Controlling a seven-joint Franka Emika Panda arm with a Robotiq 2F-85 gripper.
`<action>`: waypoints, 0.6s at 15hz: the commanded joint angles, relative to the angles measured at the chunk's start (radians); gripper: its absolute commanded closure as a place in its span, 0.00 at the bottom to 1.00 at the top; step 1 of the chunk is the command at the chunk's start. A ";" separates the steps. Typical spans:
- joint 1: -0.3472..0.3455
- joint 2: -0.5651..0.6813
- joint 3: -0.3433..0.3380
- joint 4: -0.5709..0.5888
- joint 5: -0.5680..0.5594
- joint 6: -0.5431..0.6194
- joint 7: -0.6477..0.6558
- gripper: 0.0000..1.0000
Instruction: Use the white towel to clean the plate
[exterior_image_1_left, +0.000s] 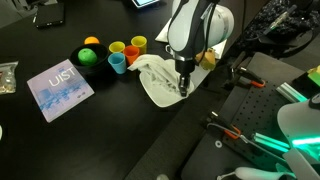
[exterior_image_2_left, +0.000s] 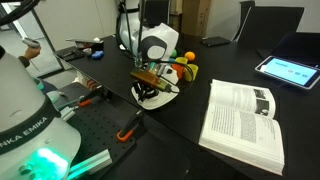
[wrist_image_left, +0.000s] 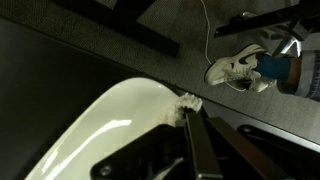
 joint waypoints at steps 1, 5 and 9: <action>-0.003 0.084 0.019 0.034 -0.033 0.025 -0.026 0.99; 0.014 0.085 0.049 0.040 -0.058 0.027 -0.037 0.99; 0.029 0.066 0.072 0.055 -0.085 0.009 -0.045 0.99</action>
